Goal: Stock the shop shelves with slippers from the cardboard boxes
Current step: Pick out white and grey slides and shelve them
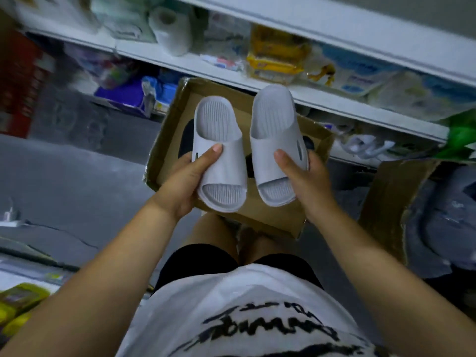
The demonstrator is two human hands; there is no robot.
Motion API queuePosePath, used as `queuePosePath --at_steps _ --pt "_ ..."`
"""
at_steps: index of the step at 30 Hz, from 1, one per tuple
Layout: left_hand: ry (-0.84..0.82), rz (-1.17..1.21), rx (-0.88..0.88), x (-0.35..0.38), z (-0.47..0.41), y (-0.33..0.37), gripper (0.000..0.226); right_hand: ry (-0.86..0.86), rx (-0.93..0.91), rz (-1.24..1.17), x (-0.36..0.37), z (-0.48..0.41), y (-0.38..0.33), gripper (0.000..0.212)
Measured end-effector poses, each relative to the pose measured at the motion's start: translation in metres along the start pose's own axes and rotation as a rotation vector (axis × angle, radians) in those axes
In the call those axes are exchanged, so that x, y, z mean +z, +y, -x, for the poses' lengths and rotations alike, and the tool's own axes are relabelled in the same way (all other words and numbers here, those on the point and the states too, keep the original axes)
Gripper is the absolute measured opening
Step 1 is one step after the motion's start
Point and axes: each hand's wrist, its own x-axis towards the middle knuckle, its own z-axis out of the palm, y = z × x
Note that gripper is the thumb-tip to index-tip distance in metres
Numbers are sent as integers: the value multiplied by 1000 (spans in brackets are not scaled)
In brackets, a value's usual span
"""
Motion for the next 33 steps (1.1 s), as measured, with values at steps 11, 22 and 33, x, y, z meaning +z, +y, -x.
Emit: queuePosePath --at_steps 11,22,33 --pt "-184 -262 162 0 71 64 63 226 -146 -276 6 117 -28 56" --pt "-302 -521 316 -5 101 83 36 373 -212 -470 36 193 -15 54" --pt "-494 -739 419 100 129 32 63 713 -141 -488 -41 250 36 30"
